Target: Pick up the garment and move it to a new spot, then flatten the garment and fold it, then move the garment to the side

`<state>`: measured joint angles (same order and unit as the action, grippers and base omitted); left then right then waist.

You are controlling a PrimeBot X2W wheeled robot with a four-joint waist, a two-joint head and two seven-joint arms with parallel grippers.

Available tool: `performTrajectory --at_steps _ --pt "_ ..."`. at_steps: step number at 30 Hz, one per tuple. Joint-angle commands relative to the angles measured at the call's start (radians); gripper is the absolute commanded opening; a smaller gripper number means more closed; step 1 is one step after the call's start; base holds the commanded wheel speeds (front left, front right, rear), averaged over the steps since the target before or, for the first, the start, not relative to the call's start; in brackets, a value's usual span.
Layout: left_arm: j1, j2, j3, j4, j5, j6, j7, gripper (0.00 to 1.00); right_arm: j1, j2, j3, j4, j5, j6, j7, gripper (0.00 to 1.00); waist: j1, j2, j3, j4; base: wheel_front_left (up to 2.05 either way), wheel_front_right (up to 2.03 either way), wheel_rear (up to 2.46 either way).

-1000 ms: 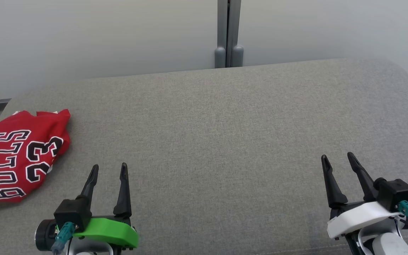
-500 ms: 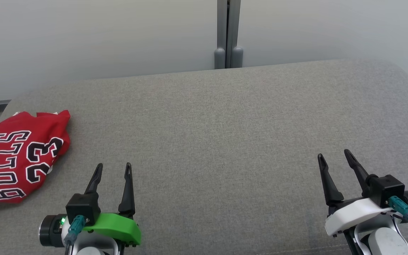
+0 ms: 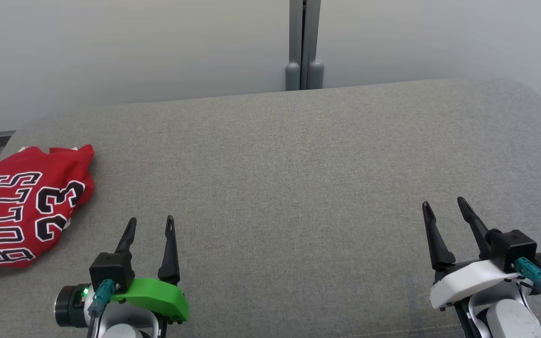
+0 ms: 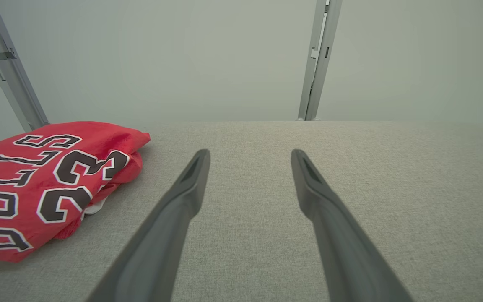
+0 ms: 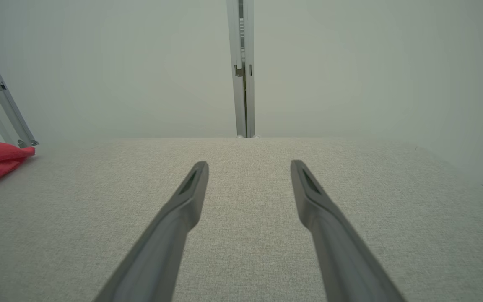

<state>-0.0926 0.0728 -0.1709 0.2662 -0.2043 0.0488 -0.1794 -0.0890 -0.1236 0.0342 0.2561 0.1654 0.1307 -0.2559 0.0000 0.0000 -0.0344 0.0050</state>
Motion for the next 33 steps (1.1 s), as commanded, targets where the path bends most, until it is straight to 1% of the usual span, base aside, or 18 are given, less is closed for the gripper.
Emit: performTrajectory --at_steps 1,17,24,29,33 --pt "-0.008 -0.004 0.004 0.003 -0.017 0.006 0.005 1.00 -0.008 -0.002 -0.003 0.004 0.006 0.000 -0.004 1.00 0.0000 0.0000 0.000 0.000 0.00 0.00 0.00" --pt "-0.011 -0.001 -0.009 0.005 -0.032 0.017 0.003 1.00 -0.006 -0.006 -0.005 0.009 0.010 0.000 0.000 1.00 0.0000 0.0000 -0.001 0.011 0.00 0.00 0.00" --pt "-0.031 -0.002 -0.016 0.002 -0.043 0.024 0.000 1.00 0.003 -0.005 -0.011 0.002 0.005 0.000 0.002 1.00 0.0000 0.0000 0.000 0.076 0.00 0.00 0.00" --pt "-0.037 -0.001 -0.016 0.003 -0.051 0.029 -0.006 1.00 0.005 0.001 0.000 -0.003 0.007 0.000 0.003 1.00 0.0000 0.0000 0.002 0.152 0.00 0.00 0.00" --pt "-0.039 0.006 -0.017 0.001 -0.051 0.030 -0.005 1.00 0.008 0.006 0.003 -0.006 0.010 0.000 0.003 1.00 0.0000 0.0000 0.003 0.226 0.00 0.00 0.00"
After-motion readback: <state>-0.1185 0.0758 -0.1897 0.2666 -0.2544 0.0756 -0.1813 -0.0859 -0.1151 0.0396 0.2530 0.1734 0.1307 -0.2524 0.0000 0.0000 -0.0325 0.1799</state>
